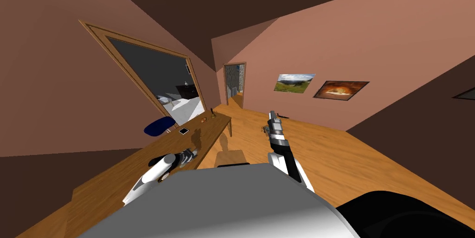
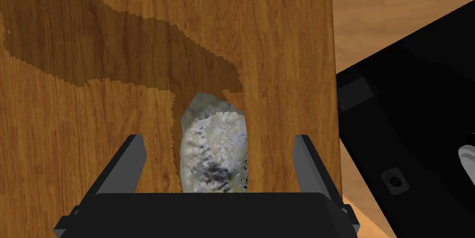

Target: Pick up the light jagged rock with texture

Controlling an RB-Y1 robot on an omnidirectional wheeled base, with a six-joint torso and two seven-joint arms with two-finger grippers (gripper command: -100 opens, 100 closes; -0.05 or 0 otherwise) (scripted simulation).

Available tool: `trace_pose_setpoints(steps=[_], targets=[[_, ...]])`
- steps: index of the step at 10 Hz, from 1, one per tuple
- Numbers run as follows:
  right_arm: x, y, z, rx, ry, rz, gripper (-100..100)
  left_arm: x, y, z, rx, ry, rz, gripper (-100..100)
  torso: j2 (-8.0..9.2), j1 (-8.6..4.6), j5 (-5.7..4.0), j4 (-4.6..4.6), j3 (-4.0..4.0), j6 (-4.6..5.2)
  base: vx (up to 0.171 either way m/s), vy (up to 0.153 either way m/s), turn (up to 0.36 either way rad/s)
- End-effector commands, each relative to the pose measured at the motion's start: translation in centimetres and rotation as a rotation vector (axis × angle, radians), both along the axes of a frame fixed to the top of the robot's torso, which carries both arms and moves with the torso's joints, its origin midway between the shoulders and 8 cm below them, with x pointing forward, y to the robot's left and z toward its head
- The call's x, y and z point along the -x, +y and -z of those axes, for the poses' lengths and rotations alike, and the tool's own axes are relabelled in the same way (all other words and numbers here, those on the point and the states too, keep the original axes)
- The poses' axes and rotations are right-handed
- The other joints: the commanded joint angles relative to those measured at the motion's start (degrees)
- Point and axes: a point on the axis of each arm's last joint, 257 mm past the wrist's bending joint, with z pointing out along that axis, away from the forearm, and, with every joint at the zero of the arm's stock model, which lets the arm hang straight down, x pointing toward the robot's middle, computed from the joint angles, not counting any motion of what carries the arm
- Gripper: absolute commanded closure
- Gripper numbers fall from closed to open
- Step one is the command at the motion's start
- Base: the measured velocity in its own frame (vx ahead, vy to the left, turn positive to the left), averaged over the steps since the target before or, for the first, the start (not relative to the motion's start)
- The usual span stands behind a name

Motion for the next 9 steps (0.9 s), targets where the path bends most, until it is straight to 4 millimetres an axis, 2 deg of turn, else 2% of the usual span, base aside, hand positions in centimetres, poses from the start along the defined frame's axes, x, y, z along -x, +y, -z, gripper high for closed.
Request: trace_pose_setpoints(steps=[1, 3, 4, 5, 6, 9], targets=[[0.0, 0.0, 0.0, 0.000, 0.000, 0.000, 0, 1.4, 0.1, 1.3, 0.020, 0.043, -0.008, -100, 0.00, 0.00, 0.00, 0.00, 0.00, 0.00, 0.042, 0.066, -0.033], [0.0, 0.0, 0.0, 0.000, 0.000, 0.000, 0, 4.3, -0.3, 3.3, 0.046, 0.107, -0.021, -100, 0.02, 0.01, -0.01, 0.01, 0.01, 0.00, 0.054, 0.104, -0.047], [0.0, 0.0, 0.0, 0.000, 0.000, 0.000, 0, 3.4, 0.2, 2.4, 0.038, 0.087, -0.018, -100, 0.00, 0.06, 0.01, 0.00, 0.00, -0.01, 0.025, 0.049, -0.007], [0.0, 0.0, 0.0, 0.000, 0.000, 0.000, 0, 3.6, 0.2, 2.6, 0.040, 0.091, -0.018, 0, 0.08, -0.14, -0.03, 0.02, 0.04, 0.00, 0.004, 0.010, -0.001], [0.0, 0.0, 0.0, 0.000, 0.000, 0.000, 0, 3.5, 0.8, 2.9, 0.041, 0.089, -0.055, -100, 0.15, -0.29, -0.06, 0.03, 0.09, 0.00, -0.042, 0.014, -0.241], [0.0, 0.0, 0.0, 0.000, 0.000, 0.000, 0, 3.5, 1.9, 3.7, 0.044, 0.086, -0.127, -100, 0.59, -0.22, -0.05, 0.13, 0.34, 0.06, -0.108, 0.038, -0.286]])
